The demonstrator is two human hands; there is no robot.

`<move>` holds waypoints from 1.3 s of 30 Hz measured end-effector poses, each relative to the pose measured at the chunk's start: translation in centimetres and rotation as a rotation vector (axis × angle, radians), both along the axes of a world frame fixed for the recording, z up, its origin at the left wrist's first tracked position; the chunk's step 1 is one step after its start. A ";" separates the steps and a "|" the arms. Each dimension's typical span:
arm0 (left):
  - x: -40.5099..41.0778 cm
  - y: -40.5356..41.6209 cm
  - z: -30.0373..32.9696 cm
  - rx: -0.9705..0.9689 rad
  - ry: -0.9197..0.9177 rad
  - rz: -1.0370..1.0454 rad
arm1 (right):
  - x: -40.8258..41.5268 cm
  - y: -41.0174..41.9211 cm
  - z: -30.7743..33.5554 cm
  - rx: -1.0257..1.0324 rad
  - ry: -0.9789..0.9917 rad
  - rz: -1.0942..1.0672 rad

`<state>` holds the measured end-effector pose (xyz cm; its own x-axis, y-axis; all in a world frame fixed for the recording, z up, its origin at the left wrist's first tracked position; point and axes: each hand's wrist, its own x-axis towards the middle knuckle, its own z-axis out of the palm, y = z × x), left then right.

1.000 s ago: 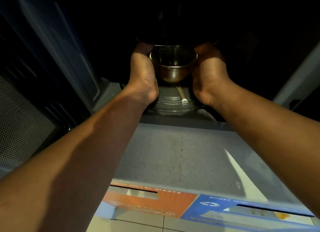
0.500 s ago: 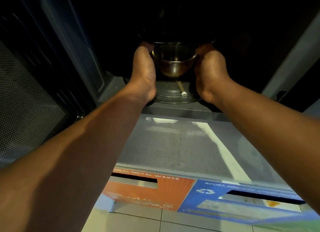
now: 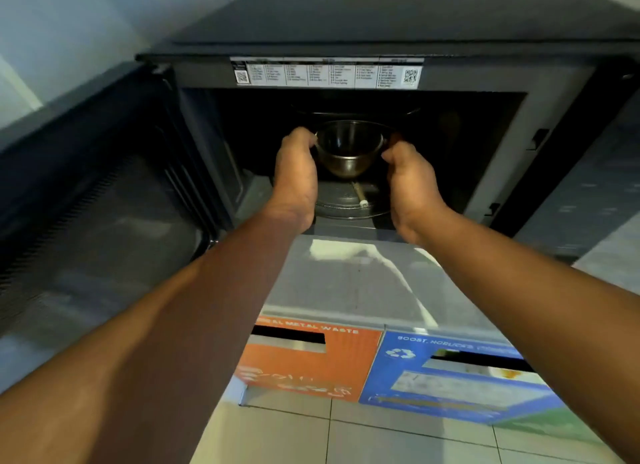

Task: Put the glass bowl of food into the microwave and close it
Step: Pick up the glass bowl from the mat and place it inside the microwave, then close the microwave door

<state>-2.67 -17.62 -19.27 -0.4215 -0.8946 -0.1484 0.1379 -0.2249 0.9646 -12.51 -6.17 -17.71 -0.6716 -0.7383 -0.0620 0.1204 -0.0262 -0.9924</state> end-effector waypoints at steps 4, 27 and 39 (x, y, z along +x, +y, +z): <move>2.1 3.9 3.1 -0.012 -0.078 0.075 | 2.5 2.1 1.6 -0.018 0.052 0.013; 11.1 10.1 15.1 -0.993 -1.055 0.249 | 6.2 9.9 11.4 0.035 0.405 0.105; 14.9 8.7 18.9 -0.556 -1.625 -0.003 | 2.5 12.3 13.9 0.356 1.155 0.087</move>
